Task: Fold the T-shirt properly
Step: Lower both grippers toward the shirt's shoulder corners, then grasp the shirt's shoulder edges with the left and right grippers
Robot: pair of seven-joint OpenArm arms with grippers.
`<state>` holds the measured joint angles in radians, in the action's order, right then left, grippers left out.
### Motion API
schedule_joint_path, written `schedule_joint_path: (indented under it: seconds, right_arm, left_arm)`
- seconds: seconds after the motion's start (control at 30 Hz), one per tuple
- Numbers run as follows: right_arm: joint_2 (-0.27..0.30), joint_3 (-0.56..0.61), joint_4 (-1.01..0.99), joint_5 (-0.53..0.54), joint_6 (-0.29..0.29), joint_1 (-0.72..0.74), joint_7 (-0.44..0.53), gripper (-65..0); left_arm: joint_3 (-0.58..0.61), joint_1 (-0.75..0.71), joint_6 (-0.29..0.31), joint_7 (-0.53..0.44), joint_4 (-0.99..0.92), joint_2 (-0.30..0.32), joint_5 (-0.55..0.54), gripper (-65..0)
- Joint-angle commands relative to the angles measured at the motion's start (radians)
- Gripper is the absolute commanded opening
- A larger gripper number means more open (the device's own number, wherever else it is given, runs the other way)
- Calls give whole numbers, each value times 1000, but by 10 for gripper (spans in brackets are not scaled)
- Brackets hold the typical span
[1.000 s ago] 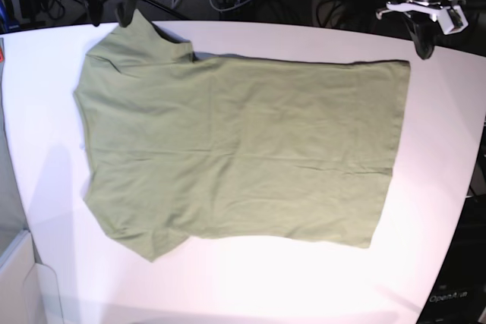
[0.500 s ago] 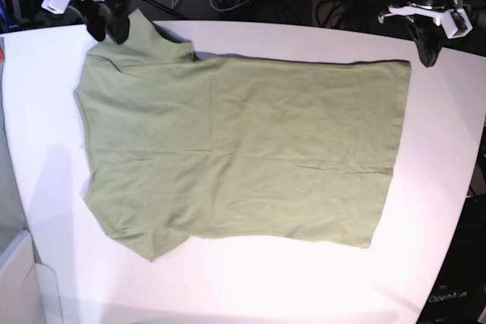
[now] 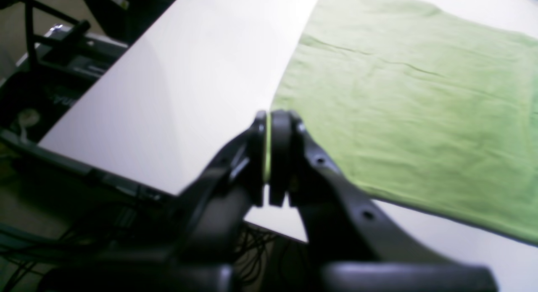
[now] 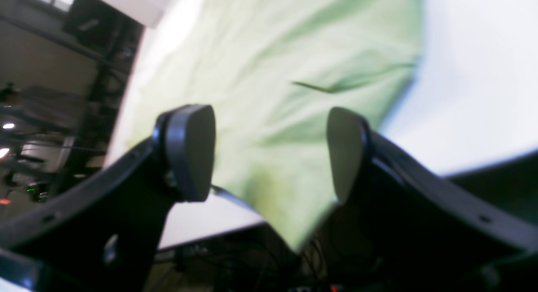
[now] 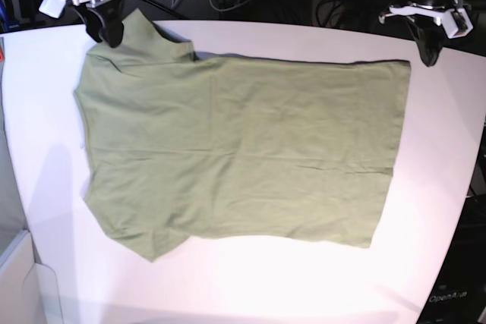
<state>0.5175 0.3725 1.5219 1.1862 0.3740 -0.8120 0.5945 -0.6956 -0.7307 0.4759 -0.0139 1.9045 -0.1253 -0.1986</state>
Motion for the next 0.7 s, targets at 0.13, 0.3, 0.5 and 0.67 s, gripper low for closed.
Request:
schedule_joint_path:
  seconds: [0.13,0.3,0.5,0.67]
  right_arm:
    - [11,-8,-24,13,9,7,18,-235]
    - [17,-2,-62,50,10,24,18,-235]
    - [13,0,-90,50,12,30,17,-235]
    - [11,1,-90,50,12,29,14,-235]
  left_arm:
    - [-3,-11,5,-28,14,3,-8,-639]
    - [-3,-11,5,-28,13,3,-8,-639]
    - [-5,-11,5,-28,11,3,-8,-639]
    - [-5,-11,5,-28,11,2,-8,-639]
